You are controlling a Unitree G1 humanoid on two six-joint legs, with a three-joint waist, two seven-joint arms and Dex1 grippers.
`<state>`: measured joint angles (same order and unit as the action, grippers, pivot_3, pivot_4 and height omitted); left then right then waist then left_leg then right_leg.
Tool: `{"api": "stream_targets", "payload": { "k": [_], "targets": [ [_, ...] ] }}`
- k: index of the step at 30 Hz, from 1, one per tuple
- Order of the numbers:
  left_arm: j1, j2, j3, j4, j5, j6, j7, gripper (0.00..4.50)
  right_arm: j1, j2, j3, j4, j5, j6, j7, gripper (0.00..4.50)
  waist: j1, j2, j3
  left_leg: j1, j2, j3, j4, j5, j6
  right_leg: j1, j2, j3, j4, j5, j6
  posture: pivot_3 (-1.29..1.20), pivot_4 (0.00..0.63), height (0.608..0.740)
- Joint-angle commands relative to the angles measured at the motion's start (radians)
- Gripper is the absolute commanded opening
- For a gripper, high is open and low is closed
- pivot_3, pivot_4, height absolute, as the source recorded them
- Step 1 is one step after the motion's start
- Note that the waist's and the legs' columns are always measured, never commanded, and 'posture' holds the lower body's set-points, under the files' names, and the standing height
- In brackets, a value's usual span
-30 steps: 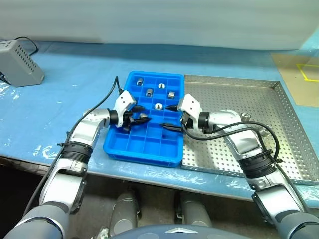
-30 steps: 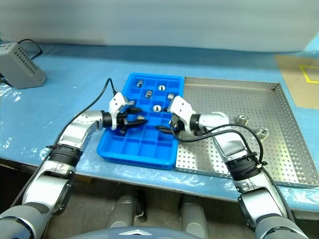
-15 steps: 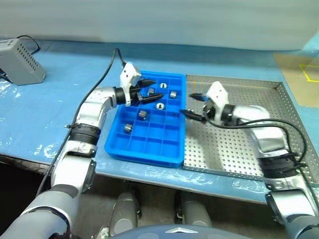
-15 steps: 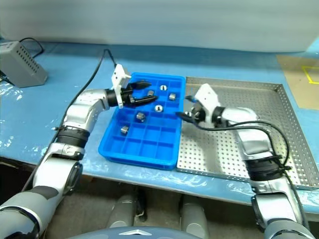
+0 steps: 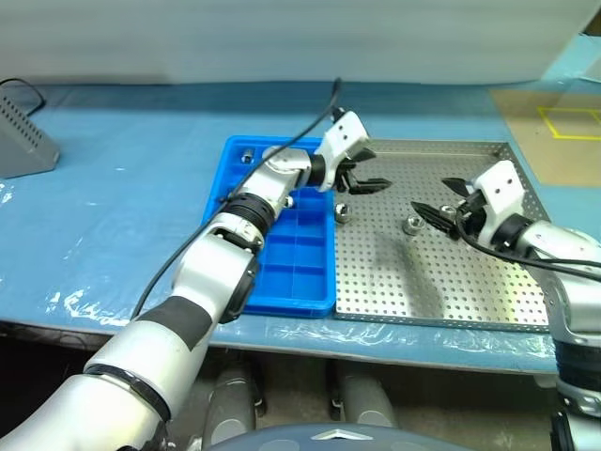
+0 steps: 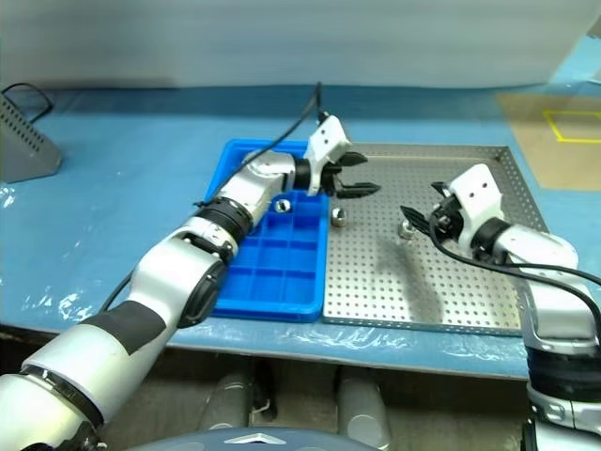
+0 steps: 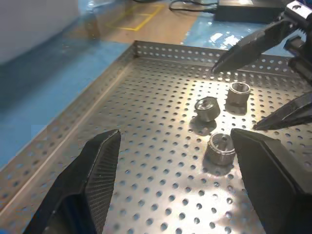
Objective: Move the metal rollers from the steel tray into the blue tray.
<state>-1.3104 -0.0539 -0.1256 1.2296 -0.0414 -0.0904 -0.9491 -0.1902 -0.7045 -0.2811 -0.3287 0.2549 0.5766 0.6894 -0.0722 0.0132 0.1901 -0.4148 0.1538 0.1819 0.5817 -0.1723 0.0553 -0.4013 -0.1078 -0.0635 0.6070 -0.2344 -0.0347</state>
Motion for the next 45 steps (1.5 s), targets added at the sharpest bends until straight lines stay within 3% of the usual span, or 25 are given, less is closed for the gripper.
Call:
{"api": "stream_targets", "payload": {
  "k": [1,6,9,15,22,30,41,45],
  "targets": [
    [-0.038,-0.046,-0.016,0.052,0.055,-0.050,0.020,3.80,0.092,-0.009,-0.123,-0.153,0.034,0.054,-0.044,3.73,-0.020,0.000,0.000,-0.001,0.000,0.000,0.000,0.000,0.001,-0.001,0.000,0.000,-0.001,0.000,0.000,-0.73,0.150,0.740],
    [-0.038,-0.105,-0.027,0.103,0.132,-0.033,0.139,3.80,0.243,0.020,-0.221,-0.303,0.063,0.126,-0.096,3.73,-0.085,0.001,0.000,-0.003,0.000,0.000,0.003,-0.001,0.002,0.000,0.000,-0.003,-0.002,0.000,0.003,-0.81,0.150,0.740],
    [-0.037,-0.132,-0.015,0.117,0.152,0.000,0.213,3.80,0.302,0.040,-0.247,-0.363,0.077,0.155,-0.122,3.73,-0.136,0.001,-0.001,-0.005,-0.001,-0.002,0.007,-0.002,0.003,0.001,0.000,-0.005,-0.005,0.000,0.012,-0.83,0.150,0.740],
    [-0.022,-0.154,-0.025,0.133,0.208,0.059,0.355,3.80,0.358,0.051,-0.247,-0.407,0.080,0.169,-0.156,3.73,-0.233,0.002,-0.001,-0.009,-0.001,-0.006,0.014,-0.006,0.008,0.006,-0.001,-0.009,-0.012,0.001,0.020,-0.86,0.150,0.740],
    [-0.003,-0.147,-0.022,0.141,0.254,0.113,0.474,3.80,0.391,0.062,-0.224,-0.418,0.075,0.162,-0.188,3.73,-0.324,0.003,-0.001,-0.014,-0.005,-0.009,0.015,-0.011,0.016,0.016,-0.004,-0.015,-0.034,0.004,0.026,-0.87,0.150,0.740],
    [0.016,-0.116,-0.037,0.145,0.315,0.148,0.537,3.80,0.405,0.065,-0.207,-0.415,0.068,0.152,-0.208,3.73,-0.370,0.005,-0.002,-0.022,-0.017,-0.011,0.016,-0.016,0.025,0.014,-0.017,-0.019,-0.035,0.009,0.029,-0.86,0.150,0.740],
    [0.043,-0.110,-0.040,0.148,0.345,0.183,0.534,3.80,0.396,0.059,-0.190,-0.399,0.064,0.141,-0.217,3.73,-0.392,0.005,-0.002,-0.022,-0.019,-0.012,0.022,-0.019,0.029,0.017,-0.020,-0.020,-0.036,0.005,0.037,-0.85,0.150,0.740],
    [0.050,-0.105,-0.042,0.147,0.348,0.182,0.506,2.90,0.397,0.059,-0.187,-0.398,0.062,0.140,-0.218,3.73,-0.397,0.005,-0.002,-0.023,-0.020,-0.013,0.022,-0.019,0.029,0.018,-0.020,-0.019,-0.036,0.004,0.037,-0.85,0.150,0.740]
  ]
}}
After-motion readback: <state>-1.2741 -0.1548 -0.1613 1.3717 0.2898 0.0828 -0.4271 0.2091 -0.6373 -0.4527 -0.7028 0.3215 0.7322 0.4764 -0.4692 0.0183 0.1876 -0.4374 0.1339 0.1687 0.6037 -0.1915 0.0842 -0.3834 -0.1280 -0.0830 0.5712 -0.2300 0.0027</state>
